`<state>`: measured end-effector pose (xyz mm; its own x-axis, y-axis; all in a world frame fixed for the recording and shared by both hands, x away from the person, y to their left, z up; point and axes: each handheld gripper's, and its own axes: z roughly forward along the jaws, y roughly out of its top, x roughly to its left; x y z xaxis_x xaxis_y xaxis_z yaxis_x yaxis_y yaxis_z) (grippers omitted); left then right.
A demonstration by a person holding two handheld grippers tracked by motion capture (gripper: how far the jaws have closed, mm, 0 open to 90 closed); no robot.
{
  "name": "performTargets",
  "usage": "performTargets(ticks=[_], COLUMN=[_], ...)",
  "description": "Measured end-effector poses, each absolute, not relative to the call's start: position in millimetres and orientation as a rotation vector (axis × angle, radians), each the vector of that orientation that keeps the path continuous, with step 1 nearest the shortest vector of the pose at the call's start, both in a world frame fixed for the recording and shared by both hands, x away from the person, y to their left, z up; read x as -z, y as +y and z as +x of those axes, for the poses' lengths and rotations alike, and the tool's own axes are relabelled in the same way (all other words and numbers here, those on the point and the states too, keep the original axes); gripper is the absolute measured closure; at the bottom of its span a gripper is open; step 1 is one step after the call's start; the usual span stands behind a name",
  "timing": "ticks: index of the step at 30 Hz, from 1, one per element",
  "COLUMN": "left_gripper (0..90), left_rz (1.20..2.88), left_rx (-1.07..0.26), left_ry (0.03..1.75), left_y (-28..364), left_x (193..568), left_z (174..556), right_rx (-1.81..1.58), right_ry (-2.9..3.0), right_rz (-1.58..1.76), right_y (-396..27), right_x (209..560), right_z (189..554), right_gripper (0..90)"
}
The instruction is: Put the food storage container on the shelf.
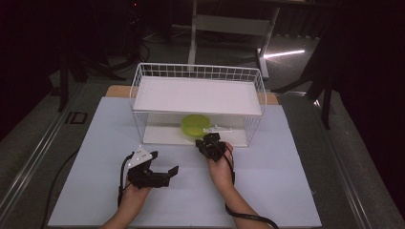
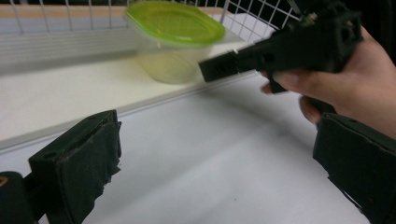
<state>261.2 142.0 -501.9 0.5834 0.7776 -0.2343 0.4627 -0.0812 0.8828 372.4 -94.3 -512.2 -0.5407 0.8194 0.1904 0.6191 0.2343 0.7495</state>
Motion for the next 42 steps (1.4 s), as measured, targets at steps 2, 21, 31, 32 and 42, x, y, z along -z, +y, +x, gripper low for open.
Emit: performTargets(ticks=[2,21,31,32,42], left_gripper=[2.0,2.0,2.0,2.0,2.0], left_rz=[1.715,1.750,1.751,1.750,1.762], left_rx=[-0.351,-0.337,-0.335,-0.332,-0.312], left_ry=[1.030,1.003,0.959,0.959,0.912], left_y=[143,143,153,154,154], left_x=[502,496,485,485,481], left_z=[261,262,256,255,248], right_rx=[-1.194,-1.213,-1.292,-1.309,-1.371], right_ry=[2.263,2.308,2.273,2.271,2.344], right_rz=[1.364,1.291,1.241,1.244,1.105], right_y=[-92,-89,-100,-100,-96], right_x=[512,507,502,502,501], right_z=[377,363,344,342,324], right_gripper=[90.0,61.1,38.6,36.4,16.7])
